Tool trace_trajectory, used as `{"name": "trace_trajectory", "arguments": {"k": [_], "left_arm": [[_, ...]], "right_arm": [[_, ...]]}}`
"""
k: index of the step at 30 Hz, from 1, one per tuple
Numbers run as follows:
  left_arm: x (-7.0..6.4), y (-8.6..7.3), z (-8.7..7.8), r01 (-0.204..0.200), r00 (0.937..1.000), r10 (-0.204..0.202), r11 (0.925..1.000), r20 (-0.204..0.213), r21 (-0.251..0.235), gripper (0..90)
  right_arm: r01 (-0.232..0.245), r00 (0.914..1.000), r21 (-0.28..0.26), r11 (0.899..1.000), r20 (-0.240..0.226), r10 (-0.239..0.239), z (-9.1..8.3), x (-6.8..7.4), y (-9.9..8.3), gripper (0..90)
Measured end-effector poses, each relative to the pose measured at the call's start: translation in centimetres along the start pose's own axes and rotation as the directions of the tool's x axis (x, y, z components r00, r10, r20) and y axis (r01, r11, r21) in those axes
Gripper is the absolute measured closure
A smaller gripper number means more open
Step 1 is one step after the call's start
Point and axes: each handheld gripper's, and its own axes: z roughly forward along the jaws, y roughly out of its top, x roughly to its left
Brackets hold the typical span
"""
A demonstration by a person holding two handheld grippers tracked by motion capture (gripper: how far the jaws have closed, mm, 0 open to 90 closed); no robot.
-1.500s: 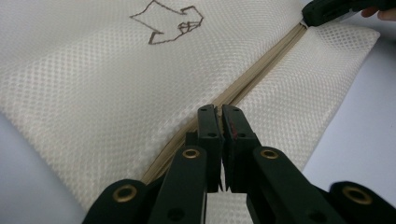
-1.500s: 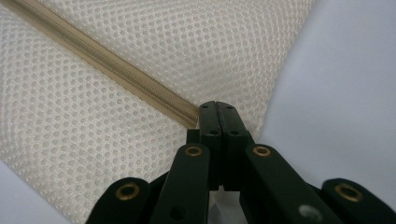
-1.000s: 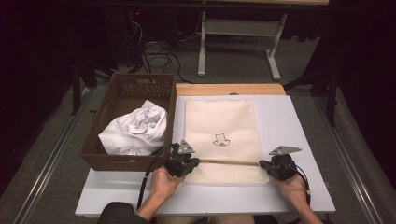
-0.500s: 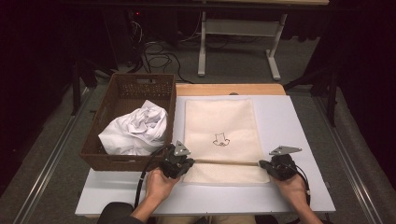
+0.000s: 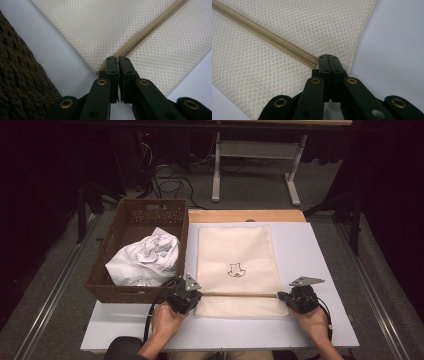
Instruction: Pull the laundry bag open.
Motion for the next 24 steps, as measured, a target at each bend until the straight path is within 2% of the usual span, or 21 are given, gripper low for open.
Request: {"name": "trace_trajectory", "arguments": {"k": [6, 12, 17, 20, 24], "left_arm": [[0.40, -0.21, 0.33, 0.037, 0.9989, -0.037, 0.9993, 0.029, -0.004, 85.9], [0.48, -0.30, 0.48, 0.054, 0.9976, -0.053, 0.9984, 0.045, -0.019, 83.9], [0.10, -0.26, 0.53, 0.055, 0.9970, -0.054, 0.9981, 0.056, -0.026, 72.5], [-0.32, -0.14, 0.57, 0.044, 0.9973, -0.043, 0.9987, 0.059, -0.027, 62.8], [-0.47, -0.13, 0.48, 0.038, 0.9983, -0.036, 0.9986, 0.046, -0.036, 55.0]], "right_arm": [[-0.005, 1.0000, -0.010, 1.000, -0.007, 0.005, -0.06, -0.10, -0.06, 90.0], [-0.002, 1.0000, -0.030, 1.000, -0.002, 0.002, -0.18, -0.03, -0.14, 88.6], [-0.016, 0.9990, -0.069, 0.997, -0.044, 0.013, -0.42, -0.03, -0.39, 76.6], [0.002, 0.9990, -0.080, 0.997, -0.044, -0.006, -0.52, 0.27, -0.37, 72.0], [0.033, 0.9979, -0.113, 0.993, -0.052, -0.039, -0.62, 0.55, -0.37, 64.3]]}}
